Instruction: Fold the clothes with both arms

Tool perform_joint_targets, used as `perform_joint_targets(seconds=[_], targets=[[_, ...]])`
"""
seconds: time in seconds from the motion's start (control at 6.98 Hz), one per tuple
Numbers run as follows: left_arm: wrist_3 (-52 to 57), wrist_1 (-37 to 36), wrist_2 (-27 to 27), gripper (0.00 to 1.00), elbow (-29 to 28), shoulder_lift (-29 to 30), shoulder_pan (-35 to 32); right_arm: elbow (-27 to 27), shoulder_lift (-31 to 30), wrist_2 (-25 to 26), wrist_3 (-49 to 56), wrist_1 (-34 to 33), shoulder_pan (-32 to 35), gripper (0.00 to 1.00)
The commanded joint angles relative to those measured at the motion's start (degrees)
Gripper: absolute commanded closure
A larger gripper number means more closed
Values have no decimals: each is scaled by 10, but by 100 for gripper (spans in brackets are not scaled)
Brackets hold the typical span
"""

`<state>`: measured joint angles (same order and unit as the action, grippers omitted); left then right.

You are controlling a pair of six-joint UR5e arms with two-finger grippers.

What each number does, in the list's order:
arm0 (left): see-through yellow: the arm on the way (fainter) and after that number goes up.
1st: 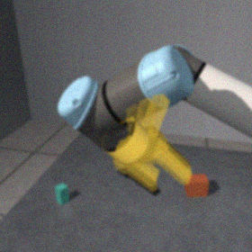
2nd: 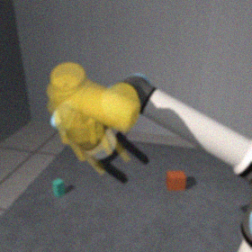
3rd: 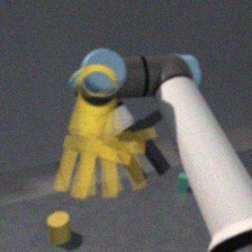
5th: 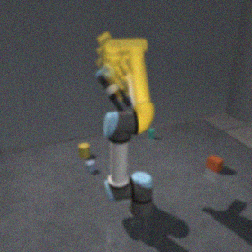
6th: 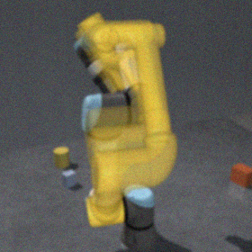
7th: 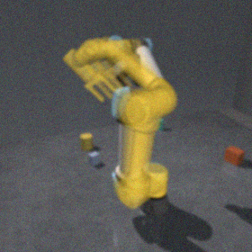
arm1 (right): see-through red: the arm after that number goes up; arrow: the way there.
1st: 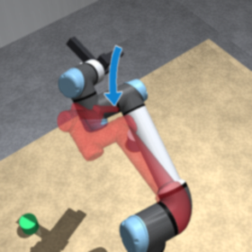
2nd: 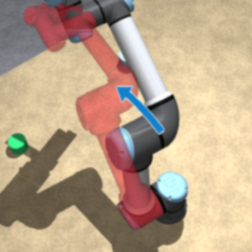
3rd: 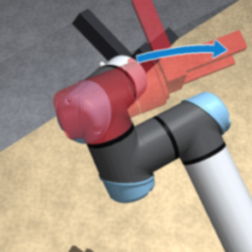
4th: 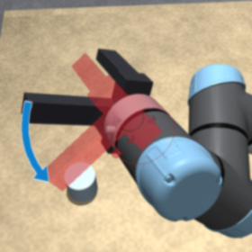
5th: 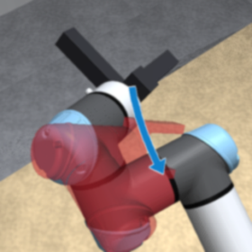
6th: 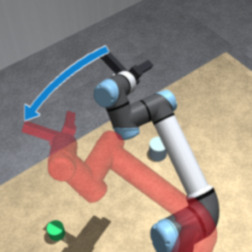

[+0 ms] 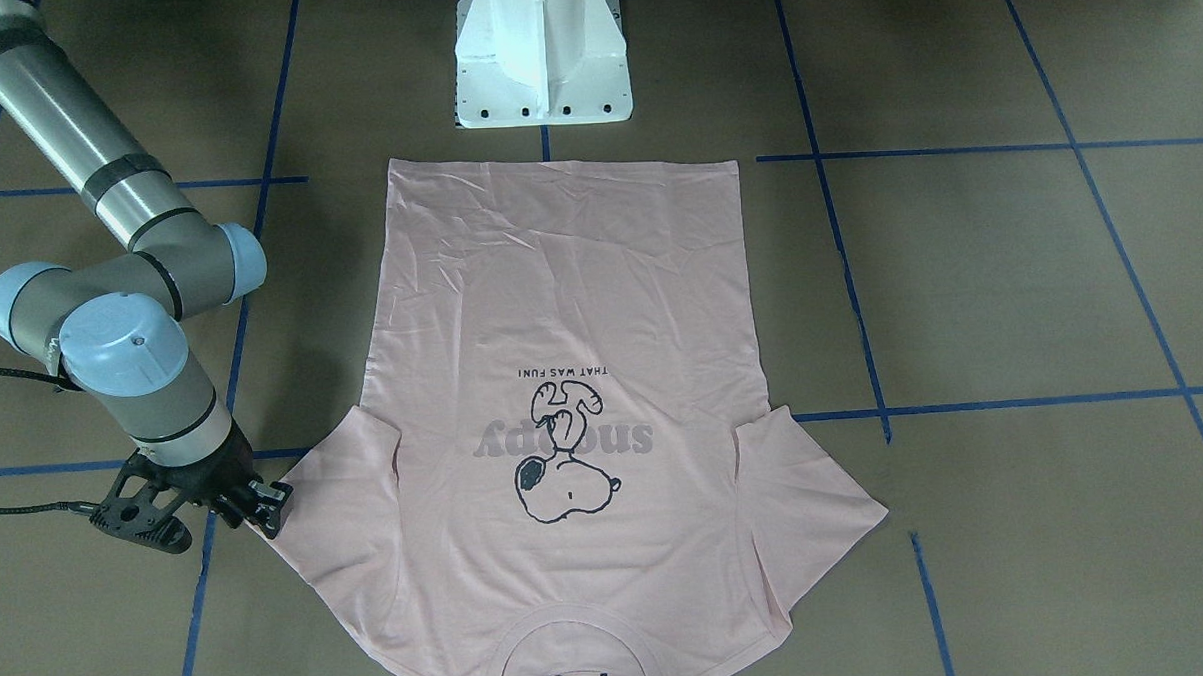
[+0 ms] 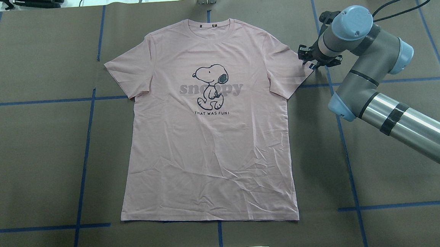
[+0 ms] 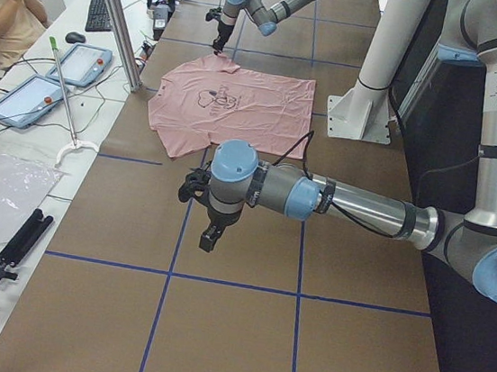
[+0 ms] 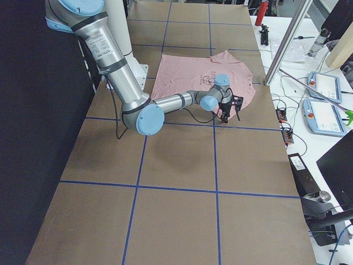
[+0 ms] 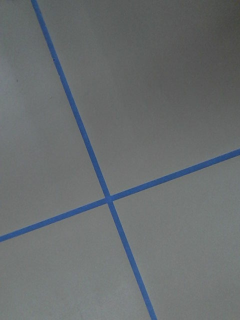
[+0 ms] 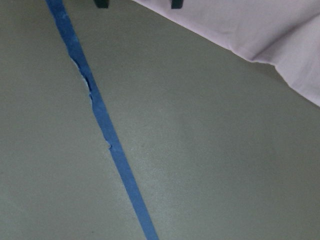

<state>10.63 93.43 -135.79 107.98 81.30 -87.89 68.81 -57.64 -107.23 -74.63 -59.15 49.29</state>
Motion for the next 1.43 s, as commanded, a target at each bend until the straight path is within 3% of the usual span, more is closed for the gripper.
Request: perform_joint_targets(seconds=[0.0,0.14,0.29,0.57,0.86,1.15,1.29], targets=[[0,0,0,0,0,0,0,1,0,0,-1,0,-2,85],[0,0,-1,0,0,0,0,2,1,-2,-1,0,-1,100],[-1,0,-11,0,0,-1,0,4,3,-3,-9,-1,-1,100],[0,0,-12,0,0,-1,0,18,23,-3,-10,-3,-2,100],[-1,0,-12,0,9,-3,-1,12,86,0,-56,-36,-8,100],[-1,-2,-12,0,23,-4,-1,-62,161,52,-89,-35,-48,100],[-1,-2,-12,0,23,-4,-1,-68,166,94,-88,-32,-72,85]])
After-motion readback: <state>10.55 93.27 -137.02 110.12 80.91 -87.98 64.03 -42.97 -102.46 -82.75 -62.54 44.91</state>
